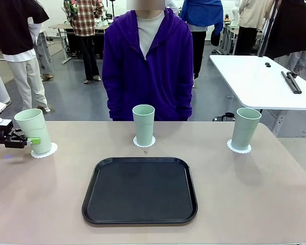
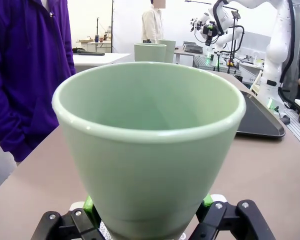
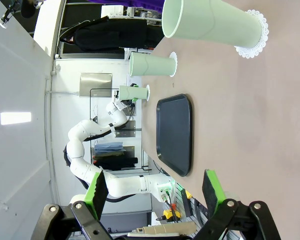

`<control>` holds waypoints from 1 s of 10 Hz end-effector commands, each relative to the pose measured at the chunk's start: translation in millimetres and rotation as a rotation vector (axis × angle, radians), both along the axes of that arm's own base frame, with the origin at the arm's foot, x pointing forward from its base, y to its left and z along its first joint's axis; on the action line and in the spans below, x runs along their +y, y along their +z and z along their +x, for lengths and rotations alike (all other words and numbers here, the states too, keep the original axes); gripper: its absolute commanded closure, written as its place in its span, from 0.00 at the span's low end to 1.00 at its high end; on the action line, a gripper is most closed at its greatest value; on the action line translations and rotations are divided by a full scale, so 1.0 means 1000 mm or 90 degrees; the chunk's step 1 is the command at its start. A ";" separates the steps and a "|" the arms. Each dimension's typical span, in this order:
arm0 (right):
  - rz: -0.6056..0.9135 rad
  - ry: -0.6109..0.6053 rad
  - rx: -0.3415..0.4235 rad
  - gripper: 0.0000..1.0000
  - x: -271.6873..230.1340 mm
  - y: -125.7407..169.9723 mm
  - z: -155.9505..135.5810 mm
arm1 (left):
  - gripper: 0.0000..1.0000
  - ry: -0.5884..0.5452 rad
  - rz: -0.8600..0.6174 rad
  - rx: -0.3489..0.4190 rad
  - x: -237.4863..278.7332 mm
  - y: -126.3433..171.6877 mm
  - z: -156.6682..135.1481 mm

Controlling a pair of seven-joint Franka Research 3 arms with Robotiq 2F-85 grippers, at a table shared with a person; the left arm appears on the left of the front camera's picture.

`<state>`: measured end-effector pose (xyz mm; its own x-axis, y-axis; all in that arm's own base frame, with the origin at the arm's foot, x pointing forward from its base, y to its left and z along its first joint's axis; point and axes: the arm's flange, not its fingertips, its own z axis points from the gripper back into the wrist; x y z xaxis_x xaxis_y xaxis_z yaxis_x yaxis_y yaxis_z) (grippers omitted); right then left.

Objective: Place coasters on the table and set cups on them.
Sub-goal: Take one Reusable plastic cup from the Flat Tray and place it on a coaster set by the human.

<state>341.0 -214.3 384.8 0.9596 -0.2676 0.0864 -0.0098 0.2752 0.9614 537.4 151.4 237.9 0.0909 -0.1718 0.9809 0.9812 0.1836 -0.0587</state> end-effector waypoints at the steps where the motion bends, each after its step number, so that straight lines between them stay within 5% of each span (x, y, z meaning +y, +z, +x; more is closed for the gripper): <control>1: 0.004 0.002 -0.006 0.00 0.001 0.000 -0.001 | 0.15 -0.011 -0.012 -0.022 -0.001 -0.001 0.004; 10: 0.004 0.002 -0.006 0.00 0.001 0.000 -0.001 | 0.15 -0.029 0.022 -0.038 -0.003 -0.009 0.005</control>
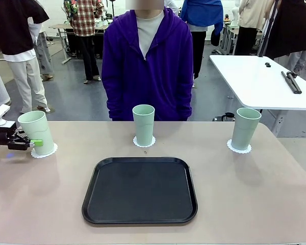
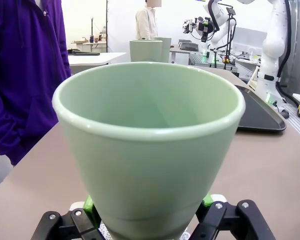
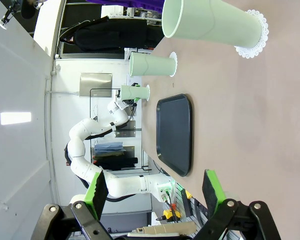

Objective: Place coasters on the table and set cups on them.
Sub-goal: Take one Reusable plastic cup from the Flat Tray and place it on a coaster set by the human.

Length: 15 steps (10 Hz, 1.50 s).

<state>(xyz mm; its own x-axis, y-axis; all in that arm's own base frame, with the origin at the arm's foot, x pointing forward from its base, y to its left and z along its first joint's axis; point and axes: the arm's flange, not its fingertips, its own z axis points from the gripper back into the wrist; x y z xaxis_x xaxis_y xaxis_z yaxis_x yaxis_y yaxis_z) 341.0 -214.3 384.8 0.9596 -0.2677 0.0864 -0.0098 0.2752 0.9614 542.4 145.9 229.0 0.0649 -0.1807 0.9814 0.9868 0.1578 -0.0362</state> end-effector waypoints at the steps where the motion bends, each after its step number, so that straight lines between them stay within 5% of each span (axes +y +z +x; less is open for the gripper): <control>1: 0.004 0.002 -0.006 0.00 0.001 0.000 -0.001 | 0.15 -0.012 0.023 -0.028 0.003 0.000 0.000; 4: 0.004 0.002 -0.006 0.00 0.001 0.000 -0.001 | 0.15 -0.019 0.038 -0.037 0.004 -0.002 -0.001; 6: 0.004 0.002 -0.006 0.00 0.001 0.000 -0.001 | 0.00 -0.021 0.042 -0.034 0.003 -0.002 -0.001; 15: 0.004 0.002 -0.006 0.00 0.001 0.000 -0.001 | 0.00 -0.022 0.149 -0.033 0.013 0.010 -0.005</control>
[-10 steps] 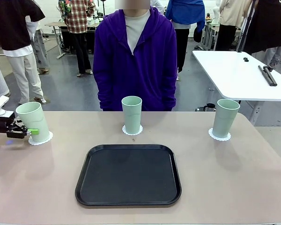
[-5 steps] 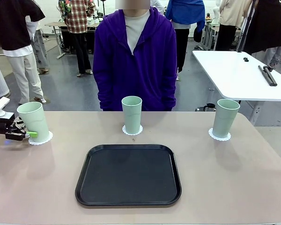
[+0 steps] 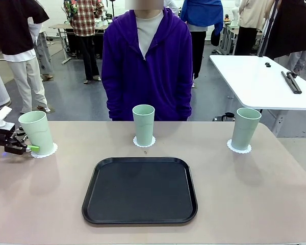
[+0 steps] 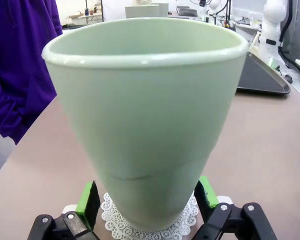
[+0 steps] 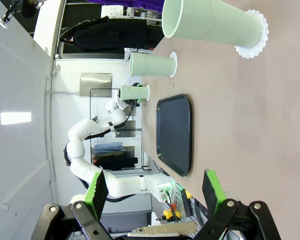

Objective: Place coasters on the table and set cups on them.
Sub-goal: Take one Reusable plastic cup from the Flat Tray and place it on a coaster set by the human.

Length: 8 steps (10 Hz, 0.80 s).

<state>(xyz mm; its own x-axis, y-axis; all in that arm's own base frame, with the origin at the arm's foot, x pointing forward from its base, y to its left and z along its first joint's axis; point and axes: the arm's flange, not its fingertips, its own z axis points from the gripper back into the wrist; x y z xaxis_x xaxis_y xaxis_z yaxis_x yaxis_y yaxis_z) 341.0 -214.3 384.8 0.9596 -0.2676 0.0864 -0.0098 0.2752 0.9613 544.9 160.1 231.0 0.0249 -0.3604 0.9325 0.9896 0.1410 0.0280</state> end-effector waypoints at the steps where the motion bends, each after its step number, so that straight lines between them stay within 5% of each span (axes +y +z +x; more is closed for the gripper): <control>1: 0.004 0.002 -0.006 0.00 0.001 0.000 -0.001 | 0.00 -0.016 0.056 -0.004 0.004 0.011 -0.010; 5: 0.004 0.002 -0.006 0.00 0.001 0.000 -0.001 | 0.00 0.004 0.129 0.014 0.030 0.027 -0.017; 8: 0.004 0.002 -0.006 0.00 0.001 0.000 -0.001 | 0.00 0.113 0.182 0.039 0.038 0.096 -0.037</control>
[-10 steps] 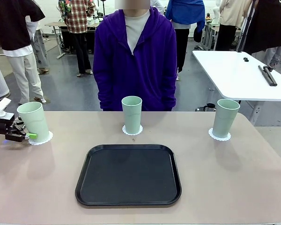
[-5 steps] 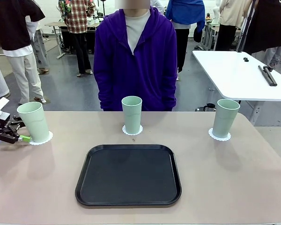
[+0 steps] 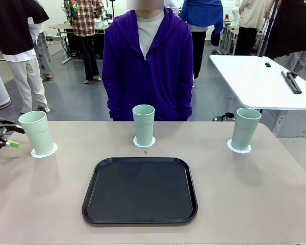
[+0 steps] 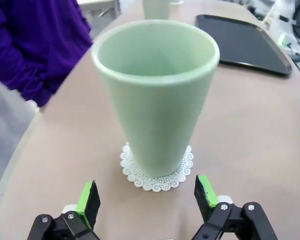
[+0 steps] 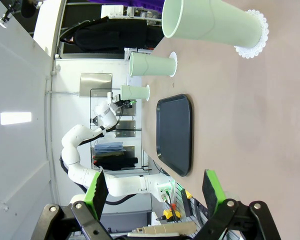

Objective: Place coasters on the table and set cups on them.
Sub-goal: Take one Reusable plastic cup from the Flat Tray and place it on a coaster set by the human.

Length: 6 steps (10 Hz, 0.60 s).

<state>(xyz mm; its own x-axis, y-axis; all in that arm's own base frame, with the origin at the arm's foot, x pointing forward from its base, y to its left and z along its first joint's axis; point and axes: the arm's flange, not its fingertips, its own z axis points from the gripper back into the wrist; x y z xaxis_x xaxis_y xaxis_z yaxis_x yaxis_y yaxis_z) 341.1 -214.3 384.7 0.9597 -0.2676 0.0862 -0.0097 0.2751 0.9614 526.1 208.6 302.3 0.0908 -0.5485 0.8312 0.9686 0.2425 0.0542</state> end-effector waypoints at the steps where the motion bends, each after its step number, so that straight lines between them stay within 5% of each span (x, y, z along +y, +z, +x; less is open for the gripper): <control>1: 0.004 0.002 -0.006 0.00 0.001 0.000 -0.001 | 0.00 0.087 0.100 0.071 -0.009 0.052 -0.026; 6: 0.004 0.002 -0.006 0.00 0.001 0.000 -0.001 | 0.00 0.121 0.208 0.129 -0.022 0.155 -0.073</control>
